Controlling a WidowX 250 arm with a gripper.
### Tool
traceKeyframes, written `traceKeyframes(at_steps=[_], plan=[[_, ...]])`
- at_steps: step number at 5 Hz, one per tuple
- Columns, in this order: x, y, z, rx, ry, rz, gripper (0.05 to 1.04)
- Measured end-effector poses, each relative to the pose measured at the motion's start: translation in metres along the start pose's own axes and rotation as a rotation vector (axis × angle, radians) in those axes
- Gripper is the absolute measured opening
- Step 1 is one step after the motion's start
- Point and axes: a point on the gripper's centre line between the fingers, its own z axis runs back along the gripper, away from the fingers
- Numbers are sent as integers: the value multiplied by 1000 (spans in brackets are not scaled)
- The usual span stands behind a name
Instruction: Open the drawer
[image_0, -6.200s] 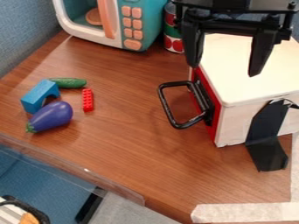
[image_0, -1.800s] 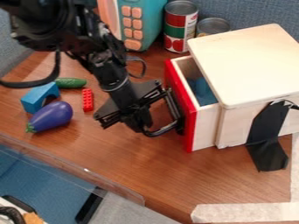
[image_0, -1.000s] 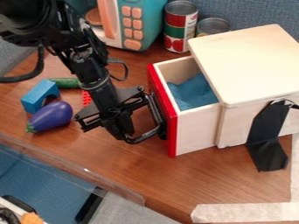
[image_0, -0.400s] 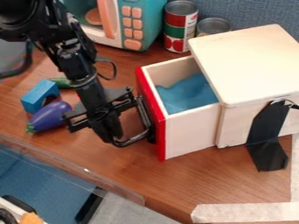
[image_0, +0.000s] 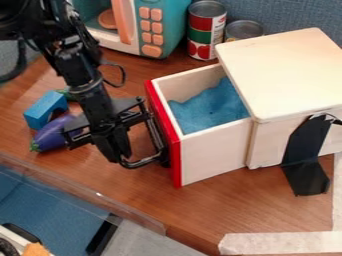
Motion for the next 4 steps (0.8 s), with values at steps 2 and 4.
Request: traceKeyframes(at_steps=[2,4], plan=[[14,1,-12,28,34,-55,176],[8,-6,-1,50,33,-92,719]])
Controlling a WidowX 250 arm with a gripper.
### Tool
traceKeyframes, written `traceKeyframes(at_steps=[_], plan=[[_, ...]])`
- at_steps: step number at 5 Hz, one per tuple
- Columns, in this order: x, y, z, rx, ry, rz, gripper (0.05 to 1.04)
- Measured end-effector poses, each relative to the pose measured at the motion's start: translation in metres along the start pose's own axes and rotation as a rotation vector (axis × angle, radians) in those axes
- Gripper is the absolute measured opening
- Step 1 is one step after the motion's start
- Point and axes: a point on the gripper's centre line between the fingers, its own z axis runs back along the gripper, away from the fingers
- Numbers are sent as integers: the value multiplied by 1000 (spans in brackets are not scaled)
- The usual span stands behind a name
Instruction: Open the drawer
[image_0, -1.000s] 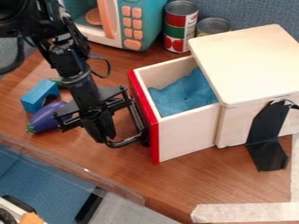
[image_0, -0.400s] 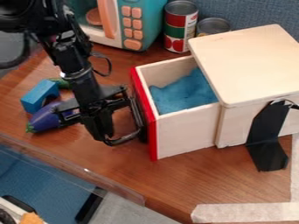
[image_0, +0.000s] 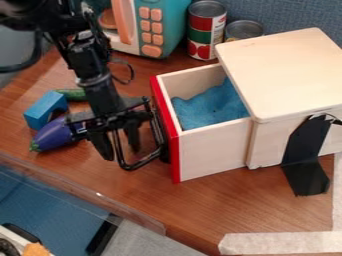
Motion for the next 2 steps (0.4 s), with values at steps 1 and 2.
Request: traceKeyframes(at_steps=[1,2], plan=[[-7,-6,32,-29,-31,-35,977],[-13,-3,76,-24,-102,-70,1003]])
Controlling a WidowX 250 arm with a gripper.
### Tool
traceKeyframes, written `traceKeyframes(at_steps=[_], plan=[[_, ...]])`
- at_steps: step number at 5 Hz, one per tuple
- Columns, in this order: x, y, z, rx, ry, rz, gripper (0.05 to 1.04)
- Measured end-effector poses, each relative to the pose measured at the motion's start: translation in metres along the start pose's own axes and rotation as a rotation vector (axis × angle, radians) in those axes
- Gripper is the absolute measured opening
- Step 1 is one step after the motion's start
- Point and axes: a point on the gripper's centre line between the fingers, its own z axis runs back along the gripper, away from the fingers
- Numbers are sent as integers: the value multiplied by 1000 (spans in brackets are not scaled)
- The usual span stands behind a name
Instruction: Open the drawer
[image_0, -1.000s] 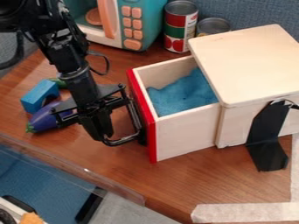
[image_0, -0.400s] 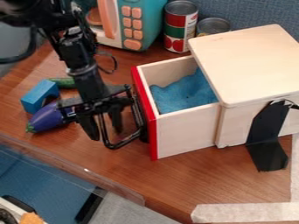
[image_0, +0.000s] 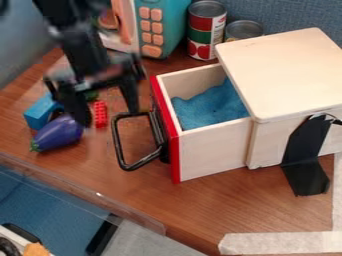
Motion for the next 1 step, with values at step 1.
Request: traceKeyframes(at_steps=[1], plan=[[-8,5,26,68,-85,-15,1000]])
